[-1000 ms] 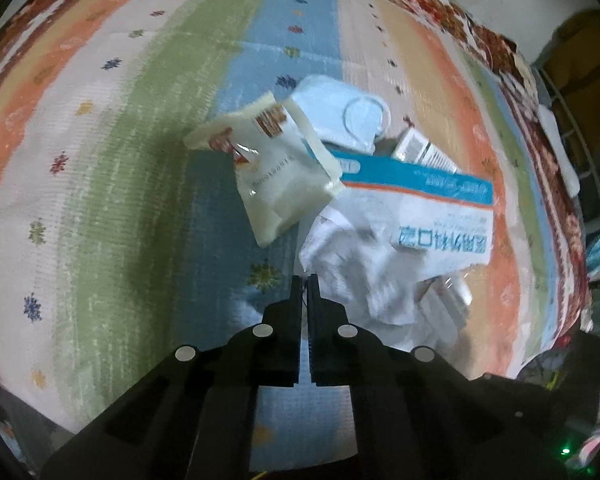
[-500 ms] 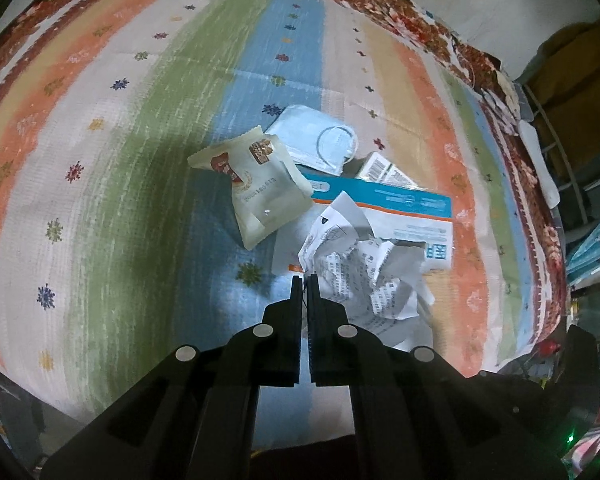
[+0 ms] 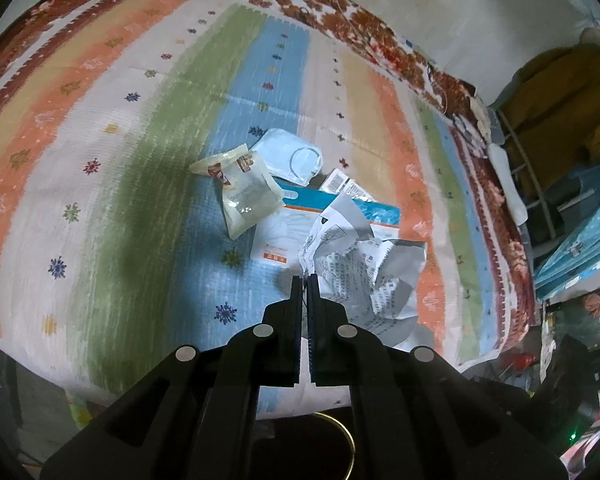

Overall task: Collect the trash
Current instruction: 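Grasp the crumpled printed paper with the left tool while the right tool grasps white tissue, then carry the paper with the left tool and the tissue with the right tool over the bin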

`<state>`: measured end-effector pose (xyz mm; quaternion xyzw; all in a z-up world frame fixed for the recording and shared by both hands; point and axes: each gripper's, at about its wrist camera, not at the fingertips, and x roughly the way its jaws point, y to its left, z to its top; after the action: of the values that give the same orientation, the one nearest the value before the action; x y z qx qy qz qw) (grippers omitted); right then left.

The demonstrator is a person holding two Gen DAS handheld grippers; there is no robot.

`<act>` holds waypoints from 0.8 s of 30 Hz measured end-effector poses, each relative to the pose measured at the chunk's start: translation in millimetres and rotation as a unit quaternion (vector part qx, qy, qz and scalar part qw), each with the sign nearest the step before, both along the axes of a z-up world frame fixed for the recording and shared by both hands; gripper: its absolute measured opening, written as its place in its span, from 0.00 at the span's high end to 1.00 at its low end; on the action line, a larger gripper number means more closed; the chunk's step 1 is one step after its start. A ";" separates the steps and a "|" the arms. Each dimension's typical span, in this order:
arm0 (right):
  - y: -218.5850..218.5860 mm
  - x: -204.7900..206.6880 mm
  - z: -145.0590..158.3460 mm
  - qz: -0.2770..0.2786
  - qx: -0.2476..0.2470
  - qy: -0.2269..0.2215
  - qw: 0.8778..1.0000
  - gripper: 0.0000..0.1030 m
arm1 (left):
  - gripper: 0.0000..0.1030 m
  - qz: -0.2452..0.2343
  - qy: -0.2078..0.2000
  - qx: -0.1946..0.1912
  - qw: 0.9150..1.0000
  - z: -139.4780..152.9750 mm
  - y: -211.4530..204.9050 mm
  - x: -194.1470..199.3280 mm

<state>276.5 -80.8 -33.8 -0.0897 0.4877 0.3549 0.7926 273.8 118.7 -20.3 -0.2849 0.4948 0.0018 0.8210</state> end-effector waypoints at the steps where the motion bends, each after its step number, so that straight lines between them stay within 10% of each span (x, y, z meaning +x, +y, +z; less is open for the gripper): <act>1: -1.0 -3.5 3.4 -0.001 0.003 -0.004 1.000 0.96 | 0.98 0.001 -0.003 0.000 1.000 3.1 -0.2 -3.1; 24: -45.3 -71.3 47.8 -0.004 0.049 -0.065 0.997 0.96 | 0.98 -0.021 -0.080 -0.007 0.997 50.6 -28.6 -90.9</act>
<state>205.2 -126.0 14.0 -0.0720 0.4178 0.3689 0.8272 182.9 90.0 30.3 -0.2790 0.4332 -0.0417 0.8560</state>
